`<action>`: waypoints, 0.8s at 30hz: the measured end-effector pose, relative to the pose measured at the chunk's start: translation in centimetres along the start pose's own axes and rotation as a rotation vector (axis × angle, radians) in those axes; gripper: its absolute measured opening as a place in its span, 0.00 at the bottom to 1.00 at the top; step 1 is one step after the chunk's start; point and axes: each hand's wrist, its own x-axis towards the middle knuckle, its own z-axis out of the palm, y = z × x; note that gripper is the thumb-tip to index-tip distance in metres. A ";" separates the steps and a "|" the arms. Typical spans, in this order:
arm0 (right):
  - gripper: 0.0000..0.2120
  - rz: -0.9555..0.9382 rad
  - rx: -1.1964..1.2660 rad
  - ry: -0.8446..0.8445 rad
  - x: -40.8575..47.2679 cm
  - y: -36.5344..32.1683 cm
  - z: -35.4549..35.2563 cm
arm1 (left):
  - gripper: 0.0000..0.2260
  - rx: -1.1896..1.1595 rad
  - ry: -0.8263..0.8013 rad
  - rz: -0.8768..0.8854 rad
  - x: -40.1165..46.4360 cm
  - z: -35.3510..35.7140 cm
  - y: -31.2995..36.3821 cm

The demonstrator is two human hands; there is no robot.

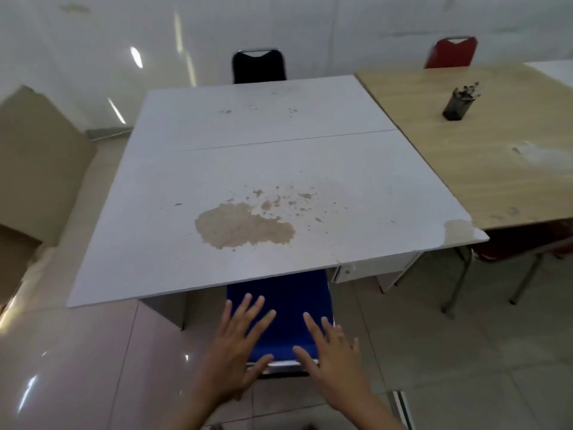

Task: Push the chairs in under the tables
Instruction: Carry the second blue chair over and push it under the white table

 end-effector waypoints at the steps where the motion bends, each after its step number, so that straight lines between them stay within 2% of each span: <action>1: 0.36 -0.012 -0.013 0.009 0.7 -1.1 0.8 | 0.29 0.026 -0.003 -0.017 0.0 -0.6 -1.4; 3: 0.36 -0.090 -0.081 0.122 1.9 -3.3 2.1 | 0.31 0.062 -0.021 -0.074 0.1 -1.5 -4.3; 6: 0.27 -0.267 -0.156 0.201 3.3 -4.3 2.2 | 0.33 0.069 -0.051 -0.117 0.6 -2.1 -6.1; 8: 0.24 -0.415 -0.154 0.254 3.8 -3.0 1.6 | 0.34 0.052 -0.047 -0.130 1.2 -1.6 -5.5; 12: 0.25 -0.642 -0.122 0.394 5.0 1.0 -1.2 | 0.36 -0.068 0.016 -0.193 2.6 -0.4 -1.5; 15: 0.27 -0.642 -0.183 0.406 6.6 5.5 -4.0 | 0.34 -0.106 0.067 -0.258 5.0 1.1 2.5; 18: 0.27 -0.576 -0.276 0.362 8.4 8.3 -7.2 | 0.31 -0.093 0.104 -0.215 8.0 2.2 4.8; 21: 0.27 -0.535 -0.290 0.366 9.8 7.9 -8.1 | 0.30 -0.058 0.124 -0.190 9.5 2.1 3.8; 24: 0.28 -0.495 -0.253 0.420 11.0 4.7 -7.2 | 0.30 -0.018 0.138 -0.161 9.8 1.3 -0.2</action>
